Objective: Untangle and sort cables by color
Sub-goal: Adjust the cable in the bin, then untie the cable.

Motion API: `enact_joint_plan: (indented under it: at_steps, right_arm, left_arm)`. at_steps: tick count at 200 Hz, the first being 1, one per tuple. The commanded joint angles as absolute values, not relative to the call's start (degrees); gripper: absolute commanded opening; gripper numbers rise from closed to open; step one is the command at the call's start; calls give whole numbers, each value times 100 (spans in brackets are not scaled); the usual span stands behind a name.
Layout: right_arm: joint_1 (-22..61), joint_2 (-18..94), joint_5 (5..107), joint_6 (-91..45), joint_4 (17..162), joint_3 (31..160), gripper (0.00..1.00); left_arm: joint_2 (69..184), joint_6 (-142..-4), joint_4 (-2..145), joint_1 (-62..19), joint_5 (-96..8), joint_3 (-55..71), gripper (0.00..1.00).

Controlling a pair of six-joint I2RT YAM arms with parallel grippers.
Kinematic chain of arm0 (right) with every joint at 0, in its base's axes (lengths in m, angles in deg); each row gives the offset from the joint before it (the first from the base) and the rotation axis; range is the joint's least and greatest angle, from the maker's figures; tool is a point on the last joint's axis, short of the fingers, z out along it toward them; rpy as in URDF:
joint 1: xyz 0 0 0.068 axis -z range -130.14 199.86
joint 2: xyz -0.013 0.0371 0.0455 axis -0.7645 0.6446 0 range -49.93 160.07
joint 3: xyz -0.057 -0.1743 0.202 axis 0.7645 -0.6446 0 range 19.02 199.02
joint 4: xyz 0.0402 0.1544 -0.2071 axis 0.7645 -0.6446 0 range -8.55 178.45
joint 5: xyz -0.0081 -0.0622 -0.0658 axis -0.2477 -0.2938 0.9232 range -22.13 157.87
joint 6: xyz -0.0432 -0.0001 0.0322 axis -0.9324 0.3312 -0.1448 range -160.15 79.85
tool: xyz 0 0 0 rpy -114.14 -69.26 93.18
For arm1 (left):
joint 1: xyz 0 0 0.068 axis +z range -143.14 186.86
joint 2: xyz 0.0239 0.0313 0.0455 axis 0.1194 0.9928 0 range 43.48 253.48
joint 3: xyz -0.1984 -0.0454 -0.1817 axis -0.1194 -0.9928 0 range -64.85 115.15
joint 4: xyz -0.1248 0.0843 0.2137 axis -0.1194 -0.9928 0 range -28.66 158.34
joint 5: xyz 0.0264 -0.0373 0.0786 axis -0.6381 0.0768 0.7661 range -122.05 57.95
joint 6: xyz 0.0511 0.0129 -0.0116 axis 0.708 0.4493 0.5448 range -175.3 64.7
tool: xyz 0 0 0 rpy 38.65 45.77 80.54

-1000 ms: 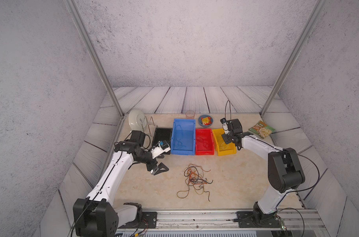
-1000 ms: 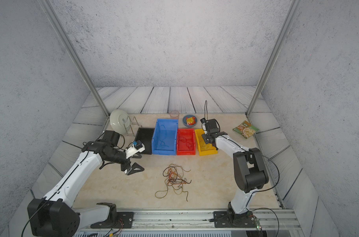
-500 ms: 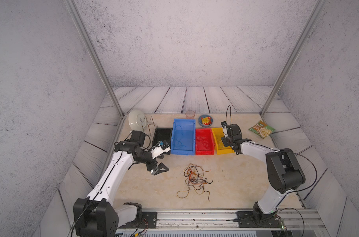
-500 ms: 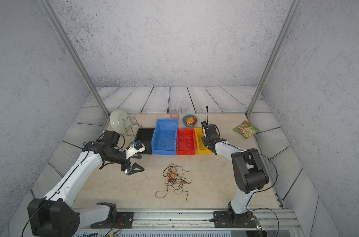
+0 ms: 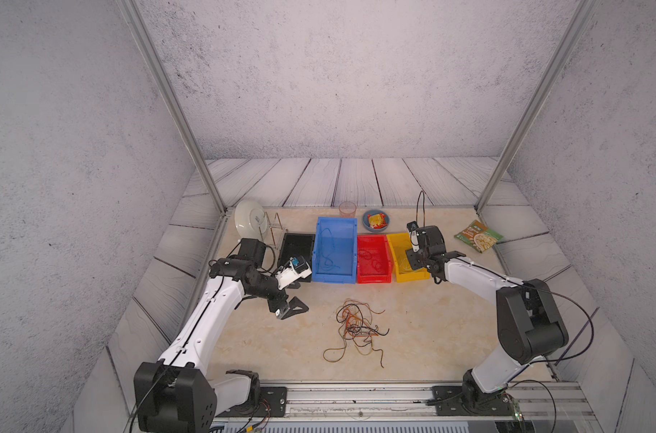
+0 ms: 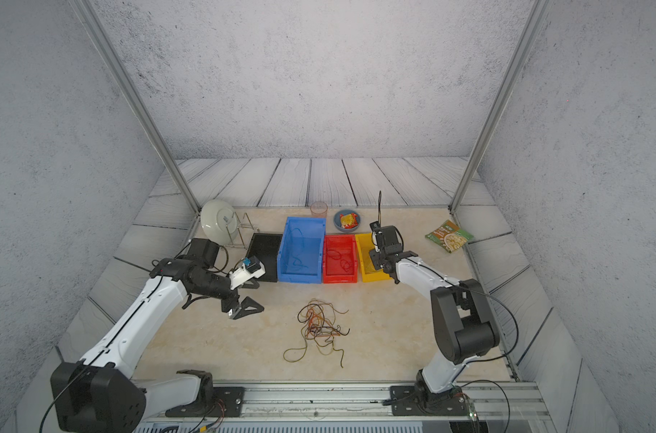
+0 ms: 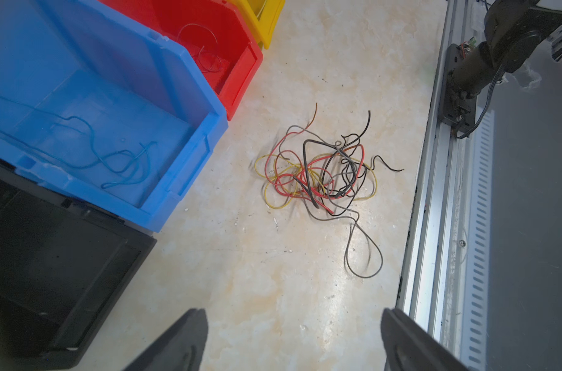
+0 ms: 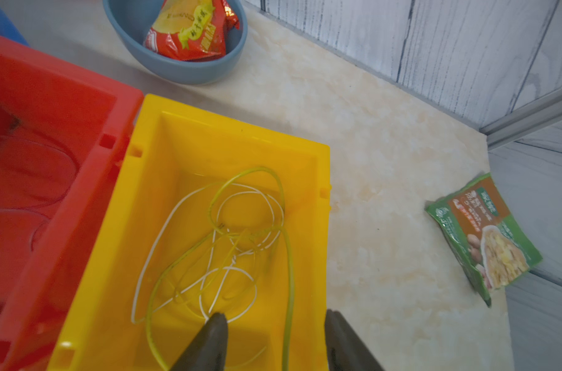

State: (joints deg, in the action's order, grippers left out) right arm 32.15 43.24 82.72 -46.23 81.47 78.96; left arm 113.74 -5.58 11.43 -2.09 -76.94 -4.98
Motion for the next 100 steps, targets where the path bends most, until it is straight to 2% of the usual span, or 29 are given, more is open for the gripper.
enact_joint_plan:
  at_steps: [1,43,83,100]
  right_arm:
    - [3220,3776,8564,-4636,7660,8222,57]
    - [3227,2817,8147,-4232,6624,8546,63]
    - [3058,1747,5911,-3339,6685,8101,59]
    - [2855,1588,5468,-3173,6258,8113,58]
  left_arm:
    - [11395,-699,1372,-301,-7945,-542,91]
    - [11644,-1373,2202,-800,-7944,-713,91]
    - [12072,-1864,3194,-1412,-7507,-1062,91]
    - [12403,-1762,3450,-1647,-7490,-1064,92]
